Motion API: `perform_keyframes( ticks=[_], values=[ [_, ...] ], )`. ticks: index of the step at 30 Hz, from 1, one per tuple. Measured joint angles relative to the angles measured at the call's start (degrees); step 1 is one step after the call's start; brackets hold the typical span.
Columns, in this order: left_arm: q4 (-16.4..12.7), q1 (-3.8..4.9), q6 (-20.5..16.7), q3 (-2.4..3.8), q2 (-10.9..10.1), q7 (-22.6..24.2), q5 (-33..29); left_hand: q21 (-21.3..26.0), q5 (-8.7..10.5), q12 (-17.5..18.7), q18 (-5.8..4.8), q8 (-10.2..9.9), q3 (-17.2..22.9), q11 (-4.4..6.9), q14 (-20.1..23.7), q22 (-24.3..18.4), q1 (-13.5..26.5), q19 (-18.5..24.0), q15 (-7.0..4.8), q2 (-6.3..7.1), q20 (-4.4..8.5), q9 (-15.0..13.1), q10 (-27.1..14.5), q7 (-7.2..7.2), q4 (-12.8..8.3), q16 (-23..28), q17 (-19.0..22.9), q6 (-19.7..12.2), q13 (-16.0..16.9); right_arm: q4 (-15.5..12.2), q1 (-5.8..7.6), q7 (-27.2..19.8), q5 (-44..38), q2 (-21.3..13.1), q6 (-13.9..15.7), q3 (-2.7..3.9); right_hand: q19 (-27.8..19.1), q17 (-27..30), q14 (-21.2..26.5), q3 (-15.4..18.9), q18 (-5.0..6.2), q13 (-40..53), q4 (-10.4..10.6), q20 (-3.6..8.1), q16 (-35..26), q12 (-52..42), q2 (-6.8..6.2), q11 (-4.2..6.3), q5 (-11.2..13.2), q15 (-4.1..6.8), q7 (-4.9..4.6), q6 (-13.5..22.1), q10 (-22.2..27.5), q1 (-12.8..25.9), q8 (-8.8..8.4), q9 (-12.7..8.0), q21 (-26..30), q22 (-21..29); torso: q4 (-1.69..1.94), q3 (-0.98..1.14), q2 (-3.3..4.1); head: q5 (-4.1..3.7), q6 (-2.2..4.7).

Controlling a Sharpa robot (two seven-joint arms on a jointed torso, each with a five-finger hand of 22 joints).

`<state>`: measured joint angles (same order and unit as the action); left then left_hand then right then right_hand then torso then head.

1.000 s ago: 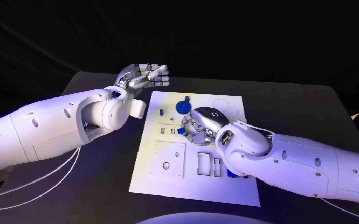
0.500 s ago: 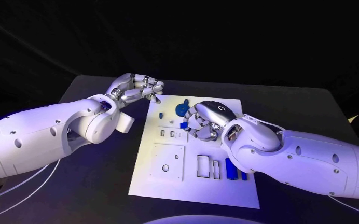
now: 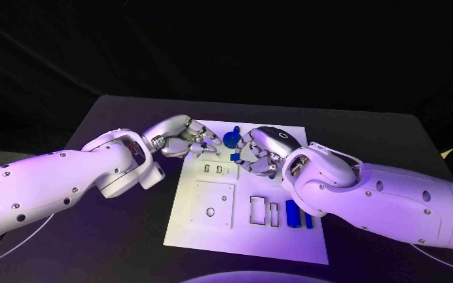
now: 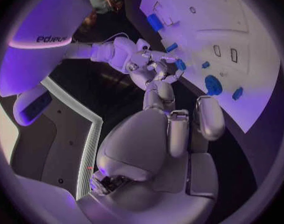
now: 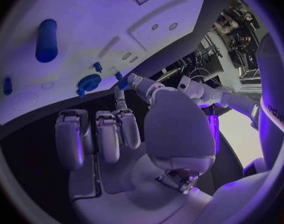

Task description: Assemble the parts on the task board

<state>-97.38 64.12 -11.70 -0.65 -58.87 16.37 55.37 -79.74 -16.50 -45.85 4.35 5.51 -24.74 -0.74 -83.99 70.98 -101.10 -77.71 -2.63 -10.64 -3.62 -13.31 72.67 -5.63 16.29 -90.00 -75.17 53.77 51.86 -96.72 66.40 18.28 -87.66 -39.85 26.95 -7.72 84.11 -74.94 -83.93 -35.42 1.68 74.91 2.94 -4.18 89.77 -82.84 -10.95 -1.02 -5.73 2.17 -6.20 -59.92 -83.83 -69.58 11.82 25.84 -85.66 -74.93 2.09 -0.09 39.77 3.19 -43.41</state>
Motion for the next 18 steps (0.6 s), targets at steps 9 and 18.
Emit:
perform_keyframes(
  ticks=[9, 18],
  values=[
    [-0.77, -0.72, 0.62, -0.04, 0.84, -1.42, 12.38, -4.53, -3.94, -6.52, -0.89, -1.11, 0.00, -1.83, 0.04, 3.97, -1.92, -4.53, -1.03, 0.07, 1.07, 1.20, 1.83, 1.34, 0.01, -0.14, 0.13, -1.66, 14.89, 0.15, 0.00, -0.03, 0.38, 0.39, -0.14, 0.00, 0.00, 0.01, 0.00, 0.01, 0.00, 0.00, -0.01, 0.00, 0.00, 0.00, 0.00, 0.00, 0.11, 0.00, 0.06, -0.05, 0.00, 0.00, -0.18, 0.01, -0.05, 0.01, -0.10, -0.01, 0.05, 0.02, -0.01],
    [-0.80, -0.84, 1.48, -0.04, 1.98, -3.49, 18.32, -5.58, -5.87, -6.51, -1.76, -1.32, 0.01, -2.45, -0.16, 3.97, -2.81, -5.55, -1.22, 1.02, 1.48, 1.72, 2.44, 1.60, 0.01, -0.14, 0.13, -1.92, 14.89, -0.04, 0.00, -0.03, 0.19, 0.54, -0.06, 0.01, 0.00, 0.01, 0.00, 0.01, 0.01, 0.00, -0.01, -0.01, 0.00, 0.00, -0.01, 0.00, 0.12, 0.00, 0.07, -0.05, 0.00, 0.00, -0.02, 0.04, -0.05, 0.01, -0.10, 0.00, 0.13, -0.19, -0.25]
  ],
)
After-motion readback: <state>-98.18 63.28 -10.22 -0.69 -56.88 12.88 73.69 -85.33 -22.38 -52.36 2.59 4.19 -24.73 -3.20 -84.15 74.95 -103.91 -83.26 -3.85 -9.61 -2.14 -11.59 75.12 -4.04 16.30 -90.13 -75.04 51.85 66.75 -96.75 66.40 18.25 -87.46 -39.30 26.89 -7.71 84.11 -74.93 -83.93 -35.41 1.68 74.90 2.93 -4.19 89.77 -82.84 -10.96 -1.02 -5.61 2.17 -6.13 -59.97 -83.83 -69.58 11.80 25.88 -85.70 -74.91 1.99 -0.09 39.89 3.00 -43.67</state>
